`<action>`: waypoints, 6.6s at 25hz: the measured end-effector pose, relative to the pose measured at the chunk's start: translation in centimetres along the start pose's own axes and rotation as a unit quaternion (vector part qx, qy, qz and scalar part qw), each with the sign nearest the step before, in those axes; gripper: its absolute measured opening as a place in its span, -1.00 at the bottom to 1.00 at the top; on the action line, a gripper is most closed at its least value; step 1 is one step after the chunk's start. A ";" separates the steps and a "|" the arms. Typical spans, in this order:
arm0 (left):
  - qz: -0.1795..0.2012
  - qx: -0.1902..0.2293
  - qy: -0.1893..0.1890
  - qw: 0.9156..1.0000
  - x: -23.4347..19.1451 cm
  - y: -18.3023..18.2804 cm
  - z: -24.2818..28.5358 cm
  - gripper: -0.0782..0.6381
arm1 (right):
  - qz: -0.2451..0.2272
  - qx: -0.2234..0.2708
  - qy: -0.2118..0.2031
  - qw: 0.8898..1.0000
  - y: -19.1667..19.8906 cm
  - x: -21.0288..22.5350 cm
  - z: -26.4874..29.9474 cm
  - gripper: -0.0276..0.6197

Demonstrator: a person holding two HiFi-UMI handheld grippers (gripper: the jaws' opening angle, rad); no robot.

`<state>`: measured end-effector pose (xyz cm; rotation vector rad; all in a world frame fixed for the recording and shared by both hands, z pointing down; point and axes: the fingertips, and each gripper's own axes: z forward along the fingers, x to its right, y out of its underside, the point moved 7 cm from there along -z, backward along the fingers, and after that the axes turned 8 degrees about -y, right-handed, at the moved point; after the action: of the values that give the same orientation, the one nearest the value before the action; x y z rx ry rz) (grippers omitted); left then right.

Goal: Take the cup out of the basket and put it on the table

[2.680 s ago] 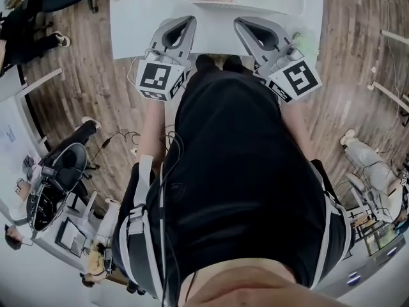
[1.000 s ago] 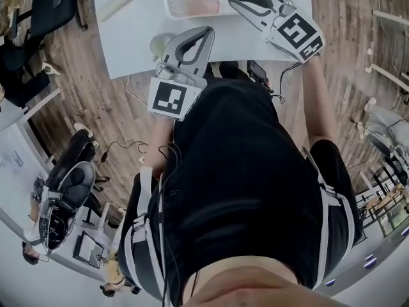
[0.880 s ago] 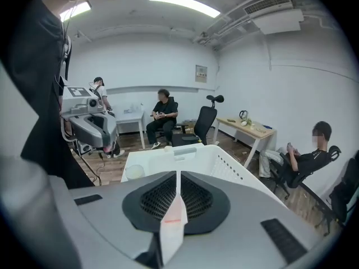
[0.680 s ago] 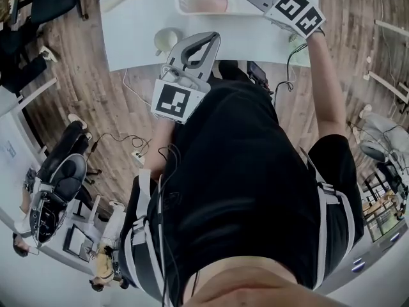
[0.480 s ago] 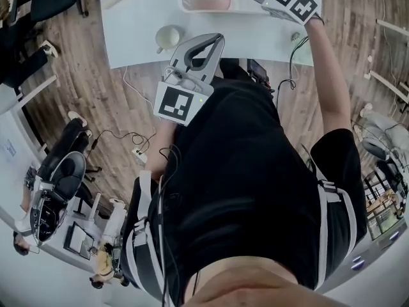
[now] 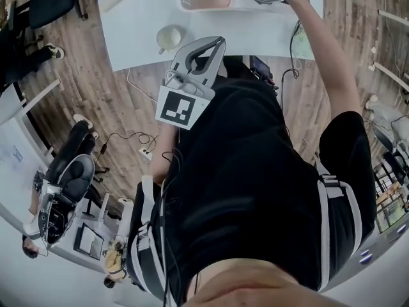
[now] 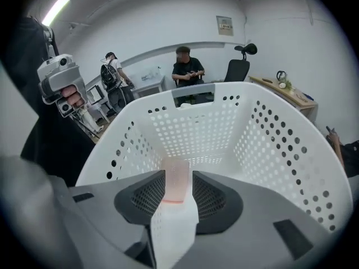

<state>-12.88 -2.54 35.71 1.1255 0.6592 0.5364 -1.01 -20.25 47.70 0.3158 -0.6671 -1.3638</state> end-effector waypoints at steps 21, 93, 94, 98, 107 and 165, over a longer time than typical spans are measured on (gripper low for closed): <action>0.003 -0.032 0.031 0.999 -0.6 1.1 0.4 -0.72 | 0.034 -0.057 -0.083 0.994 2.7 2.1 7.6 -0.15; 0.011 0.026 -0.027 0.999 -1.9 -2.7 1.3 -0.72 | 0.037 0.330 0.009 0.943 -3.1 -1.9 -7.8 -0.07; 0.012 0.025 -0.029 0.999 -1.8 -2.9 1.2 -0.72 | 0.035 0.340 0.016 0.940 -3.4 -2.5 -8.5 -0.07; 0.018 0.047 -0.018 0.999 -1.6 -3.2 0.6 -0.72 | 0.031 0.373 0.039 0.926 -3.9 -4.9 -10.5 -0.07; 0.031 0.070 -0.016 0.997 -0.7 -4.0 0.3 -0.72 | 0.014 0.438 0.102 0.893 -2.7 -12.0 -14.0 -0.07; 0.049 0.107 -0.056 0.991 7.8 -1.1 -10.5 -0.72 | 0.030 0.537 0.210 0.816 -0.7 -32.4 -13.4 -0.07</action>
<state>-14.93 9.16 30.08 1.3860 0.5758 0.4904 4.54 8.64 28.63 1.4451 -1.0041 -0.6735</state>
